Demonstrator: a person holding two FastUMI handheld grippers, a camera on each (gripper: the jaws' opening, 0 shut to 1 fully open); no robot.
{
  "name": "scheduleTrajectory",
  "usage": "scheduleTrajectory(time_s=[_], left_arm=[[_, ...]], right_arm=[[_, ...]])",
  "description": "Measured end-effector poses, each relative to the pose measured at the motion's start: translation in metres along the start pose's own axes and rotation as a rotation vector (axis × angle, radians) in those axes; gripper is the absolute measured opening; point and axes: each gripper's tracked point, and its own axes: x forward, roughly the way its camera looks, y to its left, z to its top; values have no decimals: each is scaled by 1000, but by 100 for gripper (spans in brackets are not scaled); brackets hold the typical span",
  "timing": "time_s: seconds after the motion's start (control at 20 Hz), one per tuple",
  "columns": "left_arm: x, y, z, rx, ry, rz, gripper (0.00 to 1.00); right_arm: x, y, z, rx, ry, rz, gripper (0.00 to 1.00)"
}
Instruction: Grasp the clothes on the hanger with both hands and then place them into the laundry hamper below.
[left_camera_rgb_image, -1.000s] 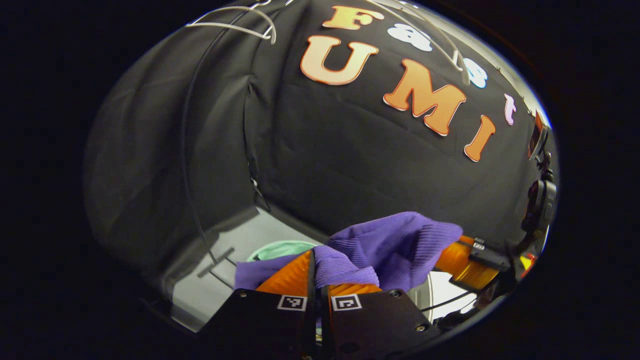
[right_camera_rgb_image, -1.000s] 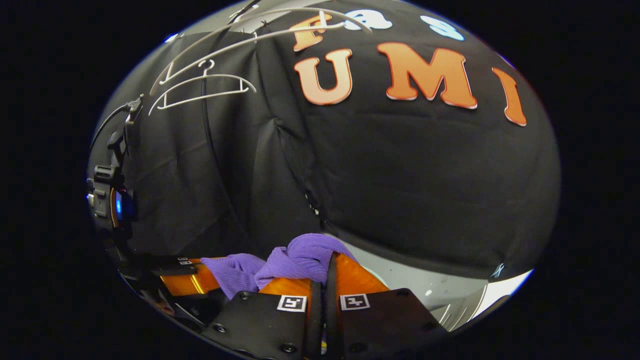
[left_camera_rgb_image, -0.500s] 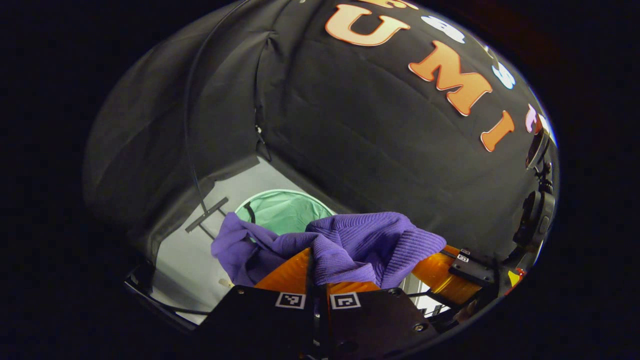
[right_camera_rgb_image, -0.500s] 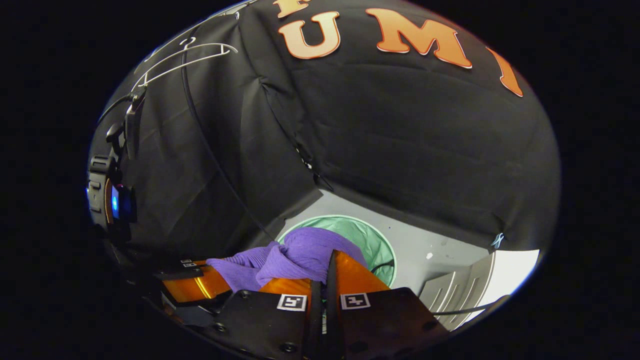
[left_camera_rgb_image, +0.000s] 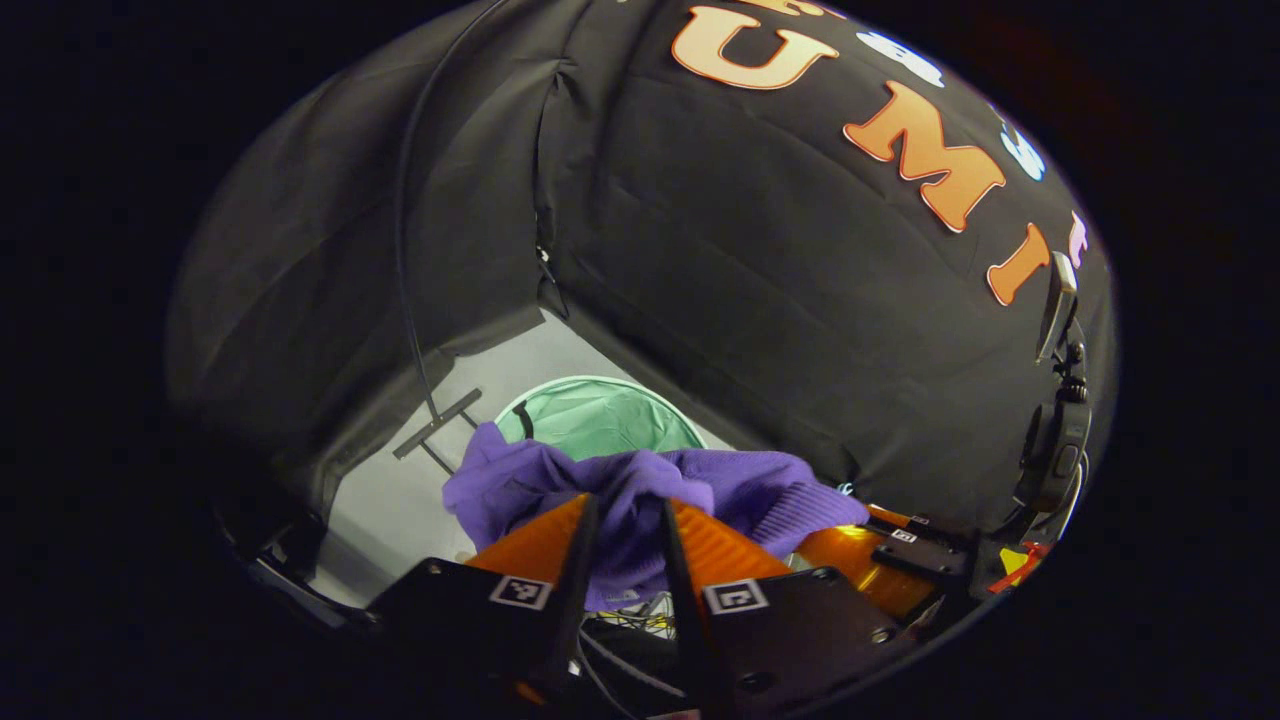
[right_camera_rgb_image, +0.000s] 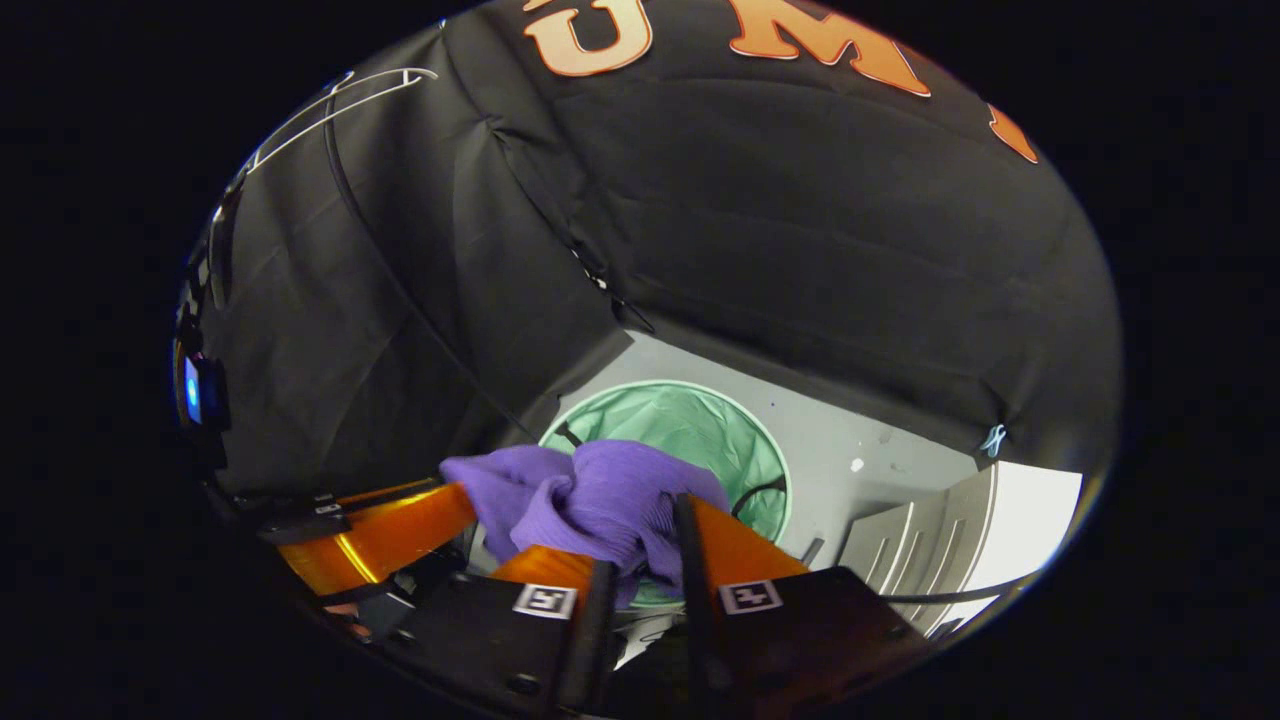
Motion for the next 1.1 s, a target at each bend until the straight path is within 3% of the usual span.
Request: scheduleTrajectory(time_s=[0.2,0.65,0.85,1.1], left_arm=[[0,9,-6,-25,27,26,93],[-1,13,-10,-42,43,43,93],[-7,9,-6,-25,18,30,93],[-33,0,32,22,-124,5,93]], right_arm=[[0,6,4,-10,-3,12,97],[-7,12,-1,-37,8,18,98],[-20,14,15,-46,-50,10,98],[-54,26,52,-80,-169,20,98]])
